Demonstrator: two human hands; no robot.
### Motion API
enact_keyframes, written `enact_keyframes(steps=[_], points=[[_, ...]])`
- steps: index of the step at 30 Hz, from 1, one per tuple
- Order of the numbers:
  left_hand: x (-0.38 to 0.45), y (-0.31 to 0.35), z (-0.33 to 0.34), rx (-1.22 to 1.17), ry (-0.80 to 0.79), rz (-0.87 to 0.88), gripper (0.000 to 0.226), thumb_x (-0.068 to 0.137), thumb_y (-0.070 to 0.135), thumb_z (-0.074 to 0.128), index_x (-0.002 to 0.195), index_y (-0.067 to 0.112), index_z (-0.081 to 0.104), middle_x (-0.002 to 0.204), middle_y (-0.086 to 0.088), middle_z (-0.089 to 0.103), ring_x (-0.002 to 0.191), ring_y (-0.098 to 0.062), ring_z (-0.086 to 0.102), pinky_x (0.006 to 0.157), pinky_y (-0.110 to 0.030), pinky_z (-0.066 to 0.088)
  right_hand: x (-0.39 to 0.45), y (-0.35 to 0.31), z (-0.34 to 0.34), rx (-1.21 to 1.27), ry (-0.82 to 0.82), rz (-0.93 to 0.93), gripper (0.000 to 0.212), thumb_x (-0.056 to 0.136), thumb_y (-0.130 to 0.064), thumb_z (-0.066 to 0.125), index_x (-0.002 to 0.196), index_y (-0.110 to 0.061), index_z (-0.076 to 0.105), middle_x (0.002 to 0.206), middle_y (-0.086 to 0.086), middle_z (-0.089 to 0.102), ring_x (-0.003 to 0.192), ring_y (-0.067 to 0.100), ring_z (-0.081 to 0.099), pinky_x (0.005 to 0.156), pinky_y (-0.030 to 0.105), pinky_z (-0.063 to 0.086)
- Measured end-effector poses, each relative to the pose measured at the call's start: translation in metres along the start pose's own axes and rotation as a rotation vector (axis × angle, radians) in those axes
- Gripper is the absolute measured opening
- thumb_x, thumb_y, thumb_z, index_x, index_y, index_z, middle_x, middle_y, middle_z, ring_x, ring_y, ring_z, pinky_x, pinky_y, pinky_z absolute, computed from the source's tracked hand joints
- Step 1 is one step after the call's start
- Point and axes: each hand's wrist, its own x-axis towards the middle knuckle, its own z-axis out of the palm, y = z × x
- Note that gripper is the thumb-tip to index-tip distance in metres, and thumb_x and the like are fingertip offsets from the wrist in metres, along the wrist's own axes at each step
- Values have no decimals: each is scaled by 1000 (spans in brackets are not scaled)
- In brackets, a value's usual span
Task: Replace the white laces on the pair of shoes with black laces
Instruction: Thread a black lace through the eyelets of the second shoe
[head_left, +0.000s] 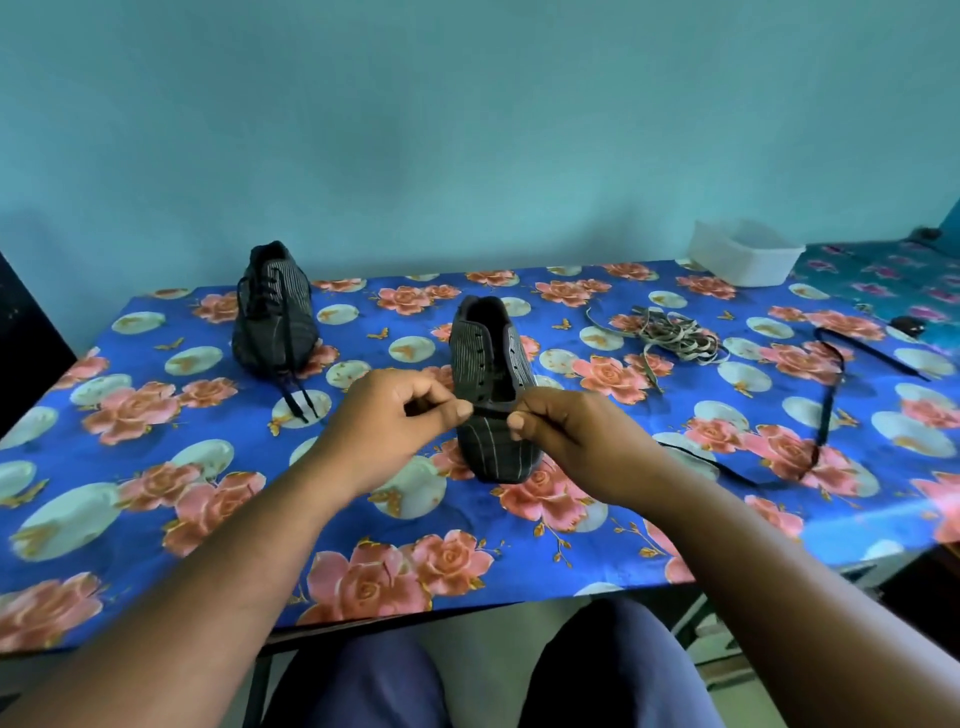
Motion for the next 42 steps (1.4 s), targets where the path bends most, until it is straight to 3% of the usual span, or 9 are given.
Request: enact_keyframes(steps=[5,8,12,16,23,33,35,39,42], points=[[-2,-26,-29,36,77,-86,16,91,22,75,77,29,76,78,21,72,84,8,66,75,-14,47,-22,27,-17,-34,51,122,26,103,-44,50,82,-29,57,67,-6,54,60,7,44,60,30,40],[-1,-51,-51,207,149,-209,14,89,33,76,75,36,76,77,4,74,82,-23,70,75,-41,54,-35,48,-32,-23,119,216,23,103,-38,54,82,-31,61,62,-15,53,58,5,44,58,25,38],[-4,-43,-42,464,120,-180,7,87,49,75,92,43,76,98,18,71,107,-23,66,86,-43,53,-31,45,-32,-2,113,207,23,103,-35,55,83,-29,64,61,-17,53,57,5,44,56,24,37],[0,0,-1,470,-46,136,66,88,74,42,133,31,65,134,11,63,125,-17,54,104,-44,41,-17,14,-19,53,-40,78,25,104,-33,54,85,-24,66,61,-13,52,54,5,42,53,23,36],[2,5,13,299,-121,236,28,92,59,51,88,37,68,86,22,65,92,-3,55,86,-44,44,-11,0,-12,64,-51,-10,25,105,-32,54,82,-27,64,68,-5,58,58,10,47,58,31,41],[-16,-77,-82,604,38,-178,28,93,43,69,71,51,55,104,17,62,108,-25,60,86,-51,49,-35,42,-23,-104,45,168,28,102,-45,50,83,-27,61,66,1,58,60,15,51,60,39,45],[-15,-67,-75,675,40,-177,11,94,50,64,83,50,64,118,13,66,118,-28,58,93,-54,47,-32,37,-21,-94,39,145,28,103,-41,50,83,-25,61,69,0,61,64,17,55,63,40,47],[-9,-16,-23,582,-53,44,77,86,79,32,143,33,57,154,9,49,142,-21,44,114,-54,36,-18,12,-8,-43,-3,43,29,105,-35,52,80,-23,60,65,-7,55,60,12,50,57,31,41],[-8,11,12,449,-149,240,61,93,71,38,128,32,68,136,12,64,130,-15,53,111,-48,38,-11,-2,-1,-9,-20,-19,25,105,-32,53,82,-27,61,68,-7,58,62,12,53,57,31,41]])
